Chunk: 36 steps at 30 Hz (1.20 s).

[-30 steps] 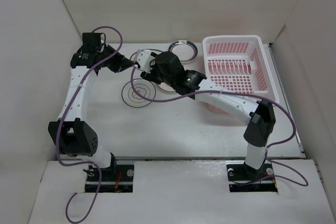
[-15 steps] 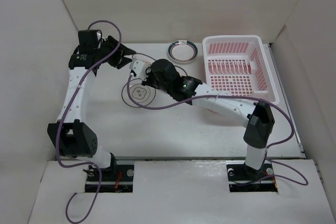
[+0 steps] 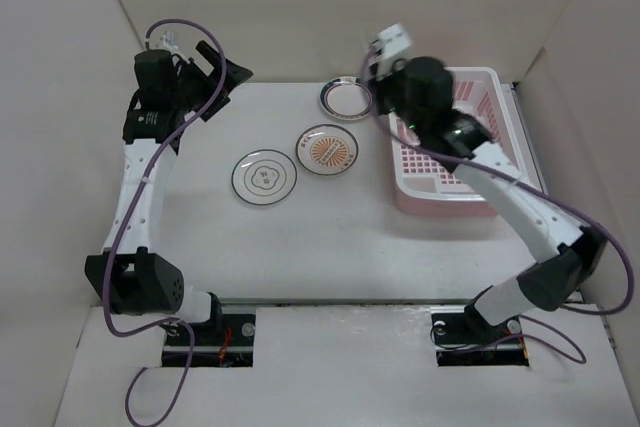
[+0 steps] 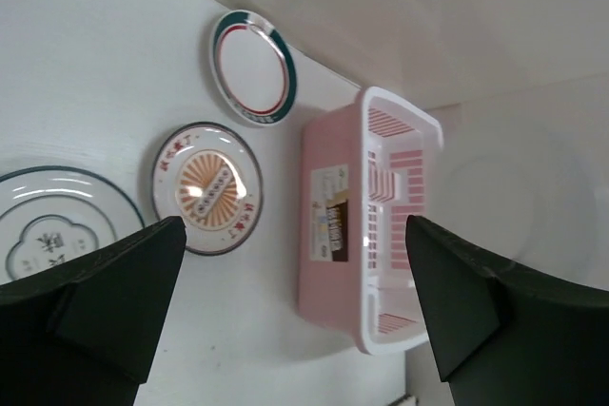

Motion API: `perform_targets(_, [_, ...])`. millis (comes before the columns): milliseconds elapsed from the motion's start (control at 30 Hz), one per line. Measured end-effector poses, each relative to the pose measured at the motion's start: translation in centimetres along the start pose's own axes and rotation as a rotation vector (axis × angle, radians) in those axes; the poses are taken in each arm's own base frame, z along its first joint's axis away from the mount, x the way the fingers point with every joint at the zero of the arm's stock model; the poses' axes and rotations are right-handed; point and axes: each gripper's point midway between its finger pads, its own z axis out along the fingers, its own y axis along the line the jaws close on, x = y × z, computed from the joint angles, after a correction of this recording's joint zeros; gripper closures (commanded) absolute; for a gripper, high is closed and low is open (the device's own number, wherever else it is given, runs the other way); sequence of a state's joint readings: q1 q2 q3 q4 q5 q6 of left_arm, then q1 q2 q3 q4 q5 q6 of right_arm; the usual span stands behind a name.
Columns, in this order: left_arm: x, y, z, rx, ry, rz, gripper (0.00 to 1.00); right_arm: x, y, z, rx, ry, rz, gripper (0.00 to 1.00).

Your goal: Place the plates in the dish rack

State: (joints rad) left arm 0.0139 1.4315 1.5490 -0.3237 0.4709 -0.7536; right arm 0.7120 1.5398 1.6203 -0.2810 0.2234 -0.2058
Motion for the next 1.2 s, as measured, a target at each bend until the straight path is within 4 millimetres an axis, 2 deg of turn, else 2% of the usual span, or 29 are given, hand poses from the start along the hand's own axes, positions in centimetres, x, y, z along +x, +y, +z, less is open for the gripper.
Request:
perform_targets(67, [0.6,1.6,0.0,-0.043,-0.004,0.022,0.0,-1.2,-6.1,-1.6,0.097,-0.044,0.099,1.0])
perform_targets(133, [1.7,3.4,0.2,-0.087,0.008,0.028,0.0,-1.4,-11.2,-2.8,0.186,-0.064,0.174,1.0])
perform_targets(167, [2.5,4.5,0.4,-0.111,0.024,0.027,0.0,-1.2,-12.9,-3.0,0.21,-0.067,0.206,1.0])
perform_targets(233, [3.9,6.5,0.8,-0.159,0.057,0.024,0.0,0.0,-14.4,-2.6,0.213,-0.053,0.262,1.0])
perform_targets(267, [4.6,7.3,1.0,-0.18,0.075,0.024,0.0,0.6,-14.4,-2.2,0.193,-0.043,0.294,1.0])
perform_targets(400, [6.3,9.4,1.5,-0.234,0.114,0.032,0.0,6.5,-14.4,0.7,0.137,0.084,0.39,1.0])
perform_targets(533, [6.6,10.1,1.6,-0.265,0.114,0.058,0.0,12.4,-13.9,3.1,0.09,0.22,0.478,1.0])
perform_targets(633, [6.5,10.5,1.6,-0.283,0.108,0.078,0.0,15.3,-13.7,3.8,0.083,0.29,0.517,1.0])
perform_targets(700, [6.5,10.8,1.5,-0.295,0.11,0.088,0.0,16.0,-14.0,4.0,0.088,0.303,0.531,1.0])
perform_targets(900, [6.8,11.5,1.2,-0.326,0.122,0.1,0.0,16.0,-14.2,4.2,0.097,0.291,0.536,1.0])
perform_targets(1200, [6.9,11.9,1.2,-0.34,0.13,0.106,0.0,17.7,-14.3,4.6,0.126,0.32,0.55,1.0])
